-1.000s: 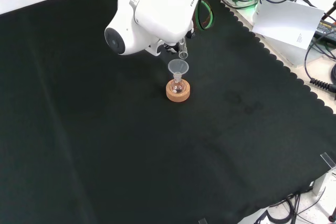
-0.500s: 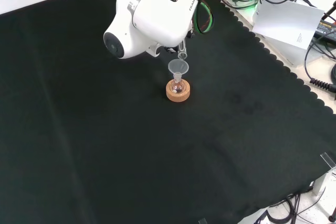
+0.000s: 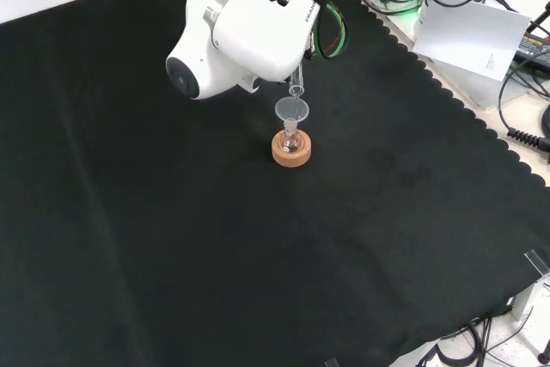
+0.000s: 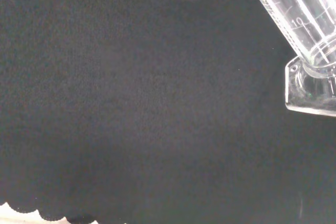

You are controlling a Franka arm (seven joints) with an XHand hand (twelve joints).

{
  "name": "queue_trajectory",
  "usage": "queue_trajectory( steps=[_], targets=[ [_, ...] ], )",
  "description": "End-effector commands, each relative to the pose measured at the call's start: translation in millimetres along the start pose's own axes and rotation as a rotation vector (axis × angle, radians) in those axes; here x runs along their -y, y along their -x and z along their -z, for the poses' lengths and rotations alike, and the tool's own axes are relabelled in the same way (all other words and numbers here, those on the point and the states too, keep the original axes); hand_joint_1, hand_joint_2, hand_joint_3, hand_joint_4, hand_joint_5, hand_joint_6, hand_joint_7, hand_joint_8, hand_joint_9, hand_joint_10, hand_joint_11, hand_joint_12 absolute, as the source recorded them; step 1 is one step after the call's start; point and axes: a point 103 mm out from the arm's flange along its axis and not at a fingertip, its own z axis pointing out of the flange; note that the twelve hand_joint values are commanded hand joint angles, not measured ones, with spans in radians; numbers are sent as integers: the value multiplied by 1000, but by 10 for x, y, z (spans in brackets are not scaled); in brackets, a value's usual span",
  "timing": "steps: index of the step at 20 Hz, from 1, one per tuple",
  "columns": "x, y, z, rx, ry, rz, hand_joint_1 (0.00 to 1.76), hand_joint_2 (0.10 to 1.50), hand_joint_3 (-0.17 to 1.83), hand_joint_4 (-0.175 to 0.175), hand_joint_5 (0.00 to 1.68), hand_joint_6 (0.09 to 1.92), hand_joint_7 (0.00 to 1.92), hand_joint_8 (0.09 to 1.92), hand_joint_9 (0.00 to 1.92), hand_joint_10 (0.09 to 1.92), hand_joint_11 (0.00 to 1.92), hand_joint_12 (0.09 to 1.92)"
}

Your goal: Pour the water from the graduated cylinder into the round-bottom flask.

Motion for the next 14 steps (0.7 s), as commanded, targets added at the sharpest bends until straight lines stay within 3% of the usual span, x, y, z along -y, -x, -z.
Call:
queue_trajectory(
  steps=[1,14],
  targets=[
    [24,5,13,0,-14,-19,1364,1139,-4,-111,978,788,930,1139,1400,247,1151,739],
    [71,11,33,31,-46,-65,1366,1137,-5,-116,975,789,934,1132,1404,253,1156,729]
  ],
)
